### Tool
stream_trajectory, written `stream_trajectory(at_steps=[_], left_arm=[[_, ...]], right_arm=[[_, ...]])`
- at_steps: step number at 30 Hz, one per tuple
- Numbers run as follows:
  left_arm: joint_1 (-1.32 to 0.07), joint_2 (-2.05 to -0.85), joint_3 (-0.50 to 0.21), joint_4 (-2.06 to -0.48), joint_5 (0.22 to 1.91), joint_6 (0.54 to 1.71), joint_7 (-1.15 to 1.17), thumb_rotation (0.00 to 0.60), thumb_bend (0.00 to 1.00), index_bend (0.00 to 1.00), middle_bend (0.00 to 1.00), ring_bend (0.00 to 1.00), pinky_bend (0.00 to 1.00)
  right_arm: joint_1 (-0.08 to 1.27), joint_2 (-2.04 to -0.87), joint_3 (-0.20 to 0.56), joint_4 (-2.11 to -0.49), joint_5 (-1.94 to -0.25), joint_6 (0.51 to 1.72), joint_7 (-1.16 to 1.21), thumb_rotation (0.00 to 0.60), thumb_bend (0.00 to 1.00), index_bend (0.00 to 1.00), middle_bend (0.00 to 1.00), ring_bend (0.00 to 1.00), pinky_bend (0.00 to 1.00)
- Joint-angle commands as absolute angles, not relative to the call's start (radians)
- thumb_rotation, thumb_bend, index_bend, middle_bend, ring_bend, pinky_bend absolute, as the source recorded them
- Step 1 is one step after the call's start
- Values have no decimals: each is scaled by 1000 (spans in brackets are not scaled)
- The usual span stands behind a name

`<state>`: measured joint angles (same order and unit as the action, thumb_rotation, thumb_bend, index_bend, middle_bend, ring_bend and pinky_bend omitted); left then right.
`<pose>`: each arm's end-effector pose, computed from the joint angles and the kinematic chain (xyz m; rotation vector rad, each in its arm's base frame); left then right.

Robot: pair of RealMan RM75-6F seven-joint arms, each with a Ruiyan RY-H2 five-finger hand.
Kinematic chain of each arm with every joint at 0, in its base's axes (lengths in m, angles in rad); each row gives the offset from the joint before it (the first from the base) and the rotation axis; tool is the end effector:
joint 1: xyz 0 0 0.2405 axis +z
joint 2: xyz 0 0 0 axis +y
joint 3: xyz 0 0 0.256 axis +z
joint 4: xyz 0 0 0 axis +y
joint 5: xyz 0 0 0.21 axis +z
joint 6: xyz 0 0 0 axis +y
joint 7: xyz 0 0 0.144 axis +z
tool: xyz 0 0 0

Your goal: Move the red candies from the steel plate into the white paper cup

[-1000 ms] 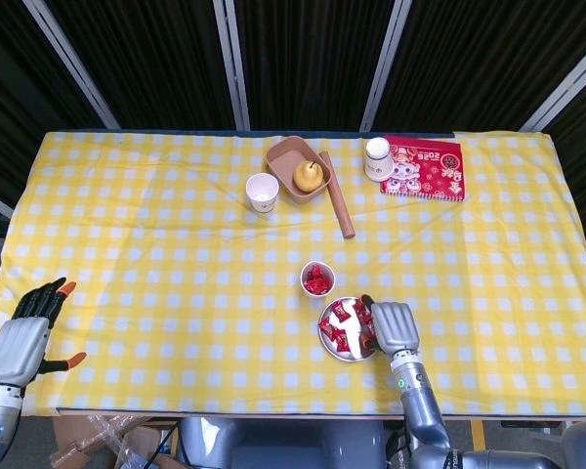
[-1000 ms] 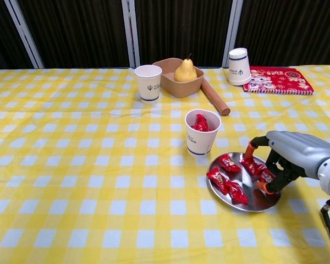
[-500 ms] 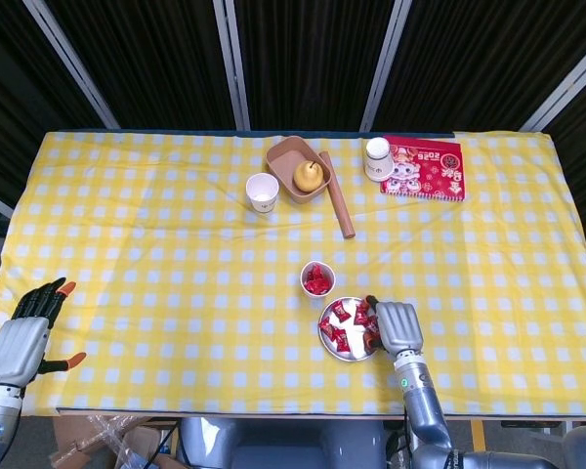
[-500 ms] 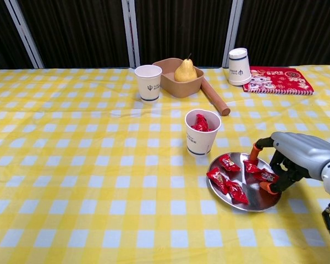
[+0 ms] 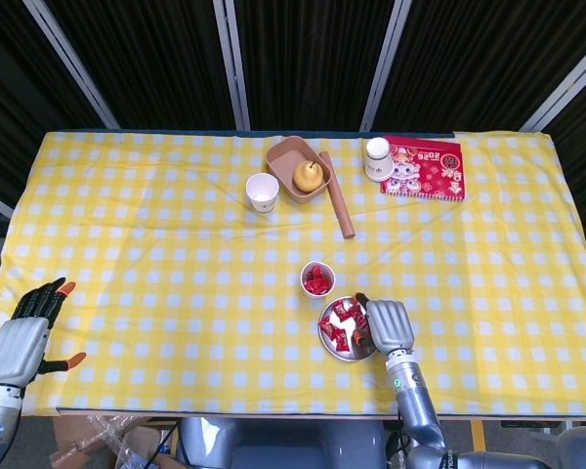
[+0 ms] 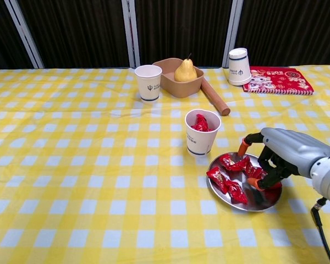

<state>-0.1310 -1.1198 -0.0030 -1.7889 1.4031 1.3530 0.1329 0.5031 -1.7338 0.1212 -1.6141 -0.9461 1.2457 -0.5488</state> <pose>-0.2879 0.1785 0.1233 -1.4519 -1.0880 -0.8146 -0.1779 -0.2591 -0.0529 1.5777 -1.2255 0.8153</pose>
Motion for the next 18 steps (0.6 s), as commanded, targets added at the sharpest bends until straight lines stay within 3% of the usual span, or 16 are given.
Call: stream_trajectory(at_steps=[1,13,18], left_arm=[[-132,-1119,-3,-1789,1401,1351,132,600,0,0,0,0,0],[-133,-1118,-5,-1791,1393,1345,133,600,0,0,0,0,0],[-133,-1119,-5,-1791,1393,1347,134,600,0,0,0,0,0]], right_arm=[[504,-1739,123,-1607,-947,1241,-549,600,346,352,872,968,1000],[502,-1756,129,-1562,-921,1211,-556,600,347,353,872,968,1000],[498,-1756,131,-1556,-915,1205,-554,600,376,435,872,968,1000]])
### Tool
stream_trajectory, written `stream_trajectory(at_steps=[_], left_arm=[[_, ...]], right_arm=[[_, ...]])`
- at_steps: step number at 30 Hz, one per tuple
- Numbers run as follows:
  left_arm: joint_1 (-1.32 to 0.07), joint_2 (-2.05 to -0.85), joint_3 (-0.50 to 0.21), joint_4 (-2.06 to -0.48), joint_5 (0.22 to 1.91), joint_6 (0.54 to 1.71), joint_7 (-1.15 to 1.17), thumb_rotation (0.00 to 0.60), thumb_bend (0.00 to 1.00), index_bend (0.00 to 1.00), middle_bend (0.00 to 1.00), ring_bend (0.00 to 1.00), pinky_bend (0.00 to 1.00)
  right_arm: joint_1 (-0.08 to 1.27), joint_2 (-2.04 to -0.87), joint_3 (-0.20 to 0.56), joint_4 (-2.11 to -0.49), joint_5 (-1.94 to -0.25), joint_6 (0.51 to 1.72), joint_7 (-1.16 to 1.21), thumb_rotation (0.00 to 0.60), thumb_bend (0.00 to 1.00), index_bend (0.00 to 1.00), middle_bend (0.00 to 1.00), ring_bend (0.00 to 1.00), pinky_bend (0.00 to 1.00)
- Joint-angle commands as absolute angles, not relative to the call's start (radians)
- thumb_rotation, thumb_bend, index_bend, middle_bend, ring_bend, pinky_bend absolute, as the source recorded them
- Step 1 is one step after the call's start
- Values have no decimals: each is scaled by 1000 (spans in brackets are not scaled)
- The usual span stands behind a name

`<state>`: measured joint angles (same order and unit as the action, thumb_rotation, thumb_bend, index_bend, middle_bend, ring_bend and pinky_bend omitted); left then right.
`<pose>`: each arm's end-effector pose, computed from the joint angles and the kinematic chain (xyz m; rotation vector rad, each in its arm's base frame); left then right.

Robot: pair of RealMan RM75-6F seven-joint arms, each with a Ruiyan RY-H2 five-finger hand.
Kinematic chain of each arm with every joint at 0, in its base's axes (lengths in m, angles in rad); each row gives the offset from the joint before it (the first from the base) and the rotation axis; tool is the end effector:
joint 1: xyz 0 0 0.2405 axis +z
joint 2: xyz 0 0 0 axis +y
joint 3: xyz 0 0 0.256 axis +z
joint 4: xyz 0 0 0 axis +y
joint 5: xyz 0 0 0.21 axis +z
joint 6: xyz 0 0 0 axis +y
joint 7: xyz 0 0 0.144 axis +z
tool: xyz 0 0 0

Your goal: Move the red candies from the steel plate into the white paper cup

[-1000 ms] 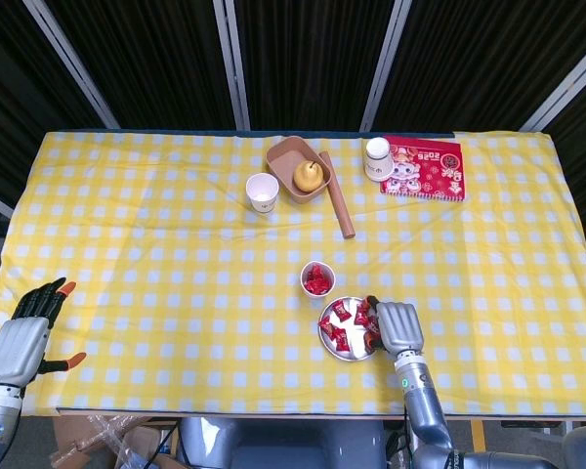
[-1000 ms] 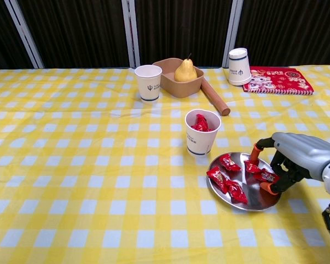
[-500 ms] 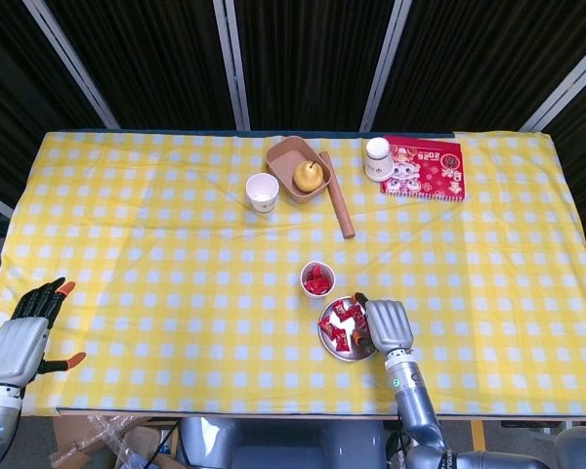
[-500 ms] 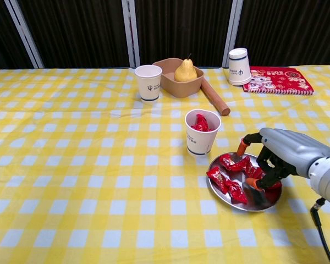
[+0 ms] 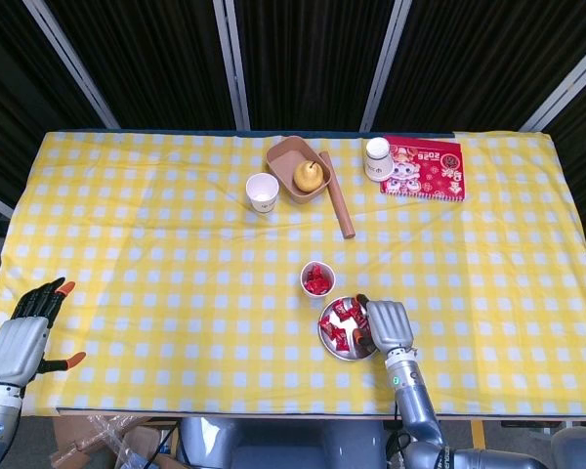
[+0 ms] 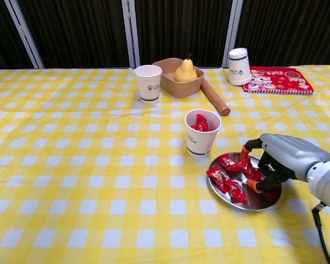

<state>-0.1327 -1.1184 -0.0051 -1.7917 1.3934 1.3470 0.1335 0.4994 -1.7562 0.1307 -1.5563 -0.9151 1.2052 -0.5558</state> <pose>-0.2884 0.1792 0.1232 -1.4479 -1.0955 -0.8093 -0.1885 -0.2619 -0.0625 1.5789 -1.2410 0.7606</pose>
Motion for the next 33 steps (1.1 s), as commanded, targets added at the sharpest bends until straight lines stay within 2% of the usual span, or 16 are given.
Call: stream_trajectory(at_steps=[1,4,10,19,33], left_arm=[[-133,-1119,-5,-1792,1393,1347,134,600,0,0,0,0,0],[-133,-1118,-5,-1792,1393,1346,134,600,0,0,0,0,0],[-132,-1118,-4,-1793,1396,1347,132,600,0,0,0,0,0],[-132,-1118,-3,-1793,1400,1350,129,600,0,0,0,0,0],[-131,-1118,-3,-1792,1405,1353,126,600,0,0,0,0,0]], right_arm=[[497,-1755,131,-1557,-915,1204,-552,600,404,452,872,968,1000],[494,-1753,131,-1559,-917,1203,-548,600,474,485,872,967,1000],[488,-1749,129,-1561,-922,1200,-545,600,516,504,872,968,1000],[478,-1733,126,-1583,-940,1208,-539,600,517,508,872,967,1000],[467,-1662,140,-1714,-992,1242,-529,600,517,508,872,968,1000]])
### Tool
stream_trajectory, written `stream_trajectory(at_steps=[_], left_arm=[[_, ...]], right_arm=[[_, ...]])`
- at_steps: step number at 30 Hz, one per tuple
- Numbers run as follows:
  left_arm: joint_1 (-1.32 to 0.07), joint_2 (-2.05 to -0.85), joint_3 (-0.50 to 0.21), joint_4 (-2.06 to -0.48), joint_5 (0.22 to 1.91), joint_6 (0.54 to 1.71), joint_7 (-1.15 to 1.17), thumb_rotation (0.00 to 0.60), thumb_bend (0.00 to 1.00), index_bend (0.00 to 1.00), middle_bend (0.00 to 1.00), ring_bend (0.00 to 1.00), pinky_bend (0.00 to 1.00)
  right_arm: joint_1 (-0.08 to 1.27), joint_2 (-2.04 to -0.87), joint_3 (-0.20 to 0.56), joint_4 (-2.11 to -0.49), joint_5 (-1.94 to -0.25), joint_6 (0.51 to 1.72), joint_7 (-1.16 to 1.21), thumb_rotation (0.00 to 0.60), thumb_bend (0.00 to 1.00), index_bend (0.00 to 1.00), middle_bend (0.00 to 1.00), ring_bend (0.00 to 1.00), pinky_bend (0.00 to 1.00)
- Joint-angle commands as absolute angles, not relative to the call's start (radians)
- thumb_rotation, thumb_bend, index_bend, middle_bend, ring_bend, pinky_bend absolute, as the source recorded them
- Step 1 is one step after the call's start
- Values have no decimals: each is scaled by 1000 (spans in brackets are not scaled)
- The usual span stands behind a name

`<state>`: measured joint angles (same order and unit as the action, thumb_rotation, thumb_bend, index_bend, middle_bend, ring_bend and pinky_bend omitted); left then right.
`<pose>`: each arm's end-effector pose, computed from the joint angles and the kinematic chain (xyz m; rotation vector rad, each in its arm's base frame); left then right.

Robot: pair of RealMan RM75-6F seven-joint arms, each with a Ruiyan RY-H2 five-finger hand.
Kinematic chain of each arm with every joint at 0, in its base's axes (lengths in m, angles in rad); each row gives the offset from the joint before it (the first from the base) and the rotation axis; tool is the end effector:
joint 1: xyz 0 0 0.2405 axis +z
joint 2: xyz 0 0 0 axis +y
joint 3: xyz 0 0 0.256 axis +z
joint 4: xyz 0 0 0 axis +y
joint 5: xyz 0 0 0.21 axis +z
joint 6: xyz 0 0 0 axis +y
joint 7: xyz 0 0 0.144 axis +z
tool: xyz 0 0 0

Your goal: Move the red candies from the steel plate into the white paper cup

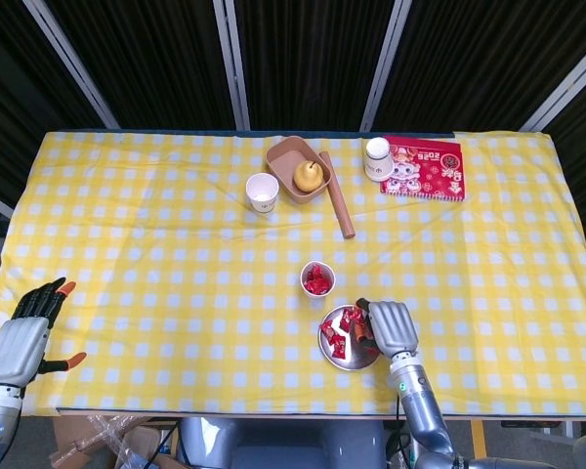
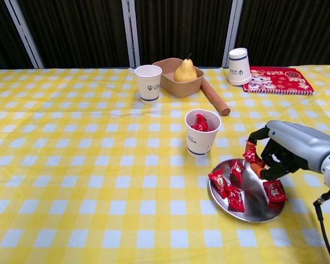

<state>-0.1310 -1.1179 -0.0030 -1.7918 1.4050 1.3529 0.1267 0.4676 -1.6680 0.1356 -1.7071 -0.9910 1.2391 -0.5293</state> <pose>-0.2872 0.1784 0.1236 -1.4507 -1.0928 -0.8207 -0.1737 -0.2542 -0.0338 1.5696 -1.2472 0.8708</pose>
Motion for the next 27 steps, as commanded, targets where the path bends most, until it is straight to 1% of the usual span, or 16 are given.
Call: stream_trajectory(at_steps=[1,6,11,17,27], left_arm=[[-131,-1118,-3,-1792,1406,1354,125,600,0,0,0,0,0],[-131,-1117,-3,-1792,1405,1351,125,600,0,0,0,0,0],[-134,-1115,-4,-1792,1398,1344,128,600,0,0,0,0,0],[-140,-1111,-9,-1796,1378,1328,126,600,0,0,0,0,0],[-147,-1103,-11,-1802,1365,1311,111,600,0,0,0,0,0]], right_arm=[[469,-1659,146,-1720,-992,1244,-530,600,517,508,872,968,1000],[488,-1640,188,-1759,-988,1250,-543,600,517,508,872,968,1000],[527,-1626,248,-1810,-968,1243,-569,600,517,508,872,968,1000],[585,-1631,303,-1826,-929,1227,-616,600,517,508,872,968,1000],[667,-1697,334,-1750,-847,1191,-639,600,518,508,872,967,1000]])
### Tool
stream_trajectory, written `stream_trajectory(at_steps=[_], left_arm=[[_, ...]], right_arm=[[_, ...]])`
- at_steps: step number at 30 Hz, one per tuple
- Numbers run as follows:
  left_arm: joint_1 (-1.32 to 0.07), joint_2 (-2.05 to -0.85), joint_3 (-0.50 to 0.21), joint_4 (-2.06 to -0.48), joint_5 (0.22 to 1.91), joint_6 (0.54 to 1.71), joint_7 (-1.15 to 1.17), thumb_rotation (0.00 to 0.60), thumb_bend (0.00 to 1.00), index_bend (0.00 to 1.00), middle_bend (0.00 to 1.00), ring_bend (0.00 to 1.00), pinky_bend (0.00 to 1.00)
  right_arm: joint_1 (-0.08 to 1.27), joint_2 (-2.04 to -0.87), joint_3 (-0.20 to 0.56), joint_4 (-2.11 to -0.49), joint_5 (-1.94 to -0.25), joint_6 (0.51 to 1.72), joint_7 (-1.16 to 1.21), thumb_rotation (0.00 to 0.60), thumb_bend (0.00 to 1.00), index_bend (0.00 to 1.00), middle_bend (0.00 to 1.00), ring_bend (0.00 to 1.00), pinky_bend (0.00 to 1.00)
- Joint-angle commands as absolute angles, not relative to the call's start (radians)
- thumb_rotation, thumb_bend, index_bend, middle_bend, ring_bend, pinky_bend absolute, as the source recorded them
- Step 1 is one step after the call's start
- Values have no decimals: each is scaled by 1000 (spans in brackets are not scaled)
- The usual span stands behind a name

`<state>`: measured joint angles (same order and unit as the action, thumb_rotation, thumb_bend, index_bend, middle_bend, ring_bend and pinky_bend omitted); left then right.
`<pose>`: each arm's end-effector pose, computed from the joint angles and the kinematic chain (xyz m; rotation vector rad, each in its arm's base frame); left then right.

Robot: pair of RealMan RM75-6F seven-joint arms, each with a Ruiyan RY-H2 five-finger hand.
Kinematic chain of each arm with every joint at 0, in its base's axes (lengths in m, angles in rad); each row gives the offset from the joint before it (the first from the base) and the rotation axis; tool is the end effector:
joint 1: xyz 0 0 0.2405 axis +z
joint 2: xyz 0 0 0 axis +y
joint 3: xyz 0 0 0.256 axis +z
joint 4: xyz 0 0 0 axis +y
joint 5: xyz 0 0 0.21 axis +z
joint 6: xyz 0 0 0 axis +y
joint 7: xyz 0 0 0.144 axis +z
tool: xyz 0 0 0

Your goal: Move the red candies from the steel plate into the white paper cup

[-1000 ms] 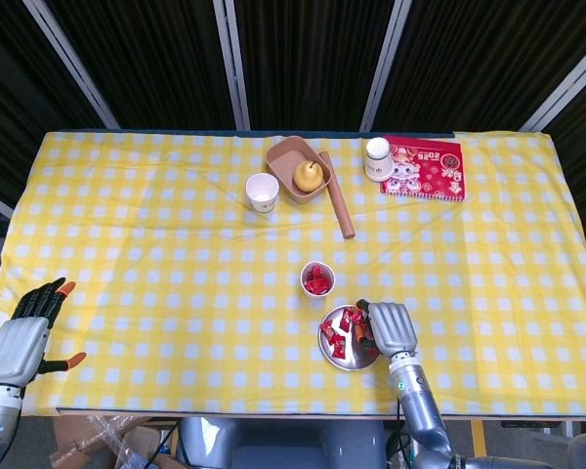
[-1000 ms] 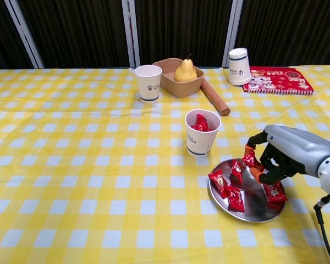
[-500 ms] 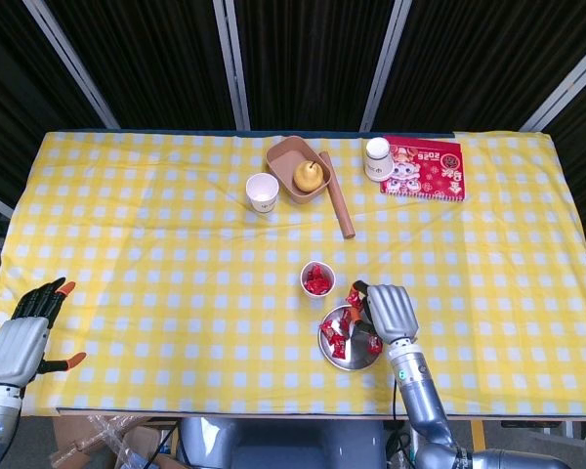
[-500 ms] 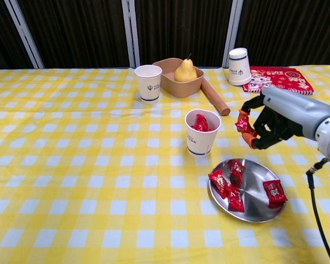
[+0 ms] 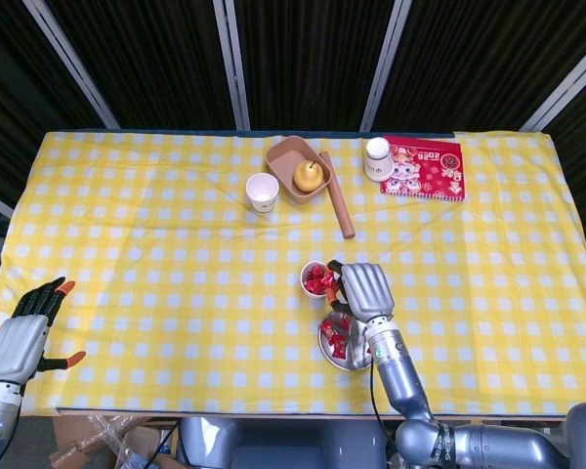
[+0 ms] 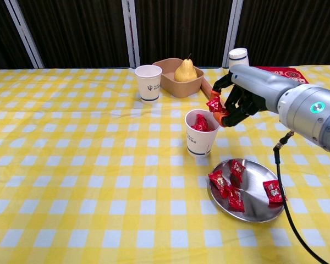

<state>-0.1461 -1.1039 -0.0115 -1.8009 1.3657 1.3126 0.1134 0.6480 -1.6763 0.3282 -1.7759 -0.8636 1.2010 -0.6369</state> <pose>-0.2897 0.1833 0.1239 -1.4442 -1.1337 -0.7999 -0.0976 -0.3060 -0.0153 1.5864 -1.1953 1.0244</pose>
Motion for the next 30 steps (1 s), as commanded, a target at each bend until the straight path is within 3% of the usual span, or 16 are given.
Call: stream_trajectory(at_steps=[1,4,13,24,30], left_arm=[[-147,-1102,-11,-1802,1364,1310,110,600,0,0,0,0,0],[-148,-1100,-12,-1802,1363,1307,105,600,0,0,0,0,0],[-152,-1094,-12,-1804,1360,1300,92,600,0,0,0,0,0],[-151,-1094,-10,-1804,1368,1303,89,600,0,0,0,0,0],[-150,-1096,-8,-1802,1376,1309,89,600,0,0,0,0,0]], right_arm=[[672,-1702,334,-1743,-843,1188,-640,600,517,508,872,968,1000],[690,-1723,331,-1717,-831,1182,-643,600,517,498,872,968,1000],[720,-1753,326,-1670,-808,1188,-648,600,518,335,872,967,1000],[704,-1718,303,-1728,-845,1226,-627,600,519,313,872,967,1000],[658,-1661,247,-1814,-896,1269,-618,600,524,313,872,967,1000]])
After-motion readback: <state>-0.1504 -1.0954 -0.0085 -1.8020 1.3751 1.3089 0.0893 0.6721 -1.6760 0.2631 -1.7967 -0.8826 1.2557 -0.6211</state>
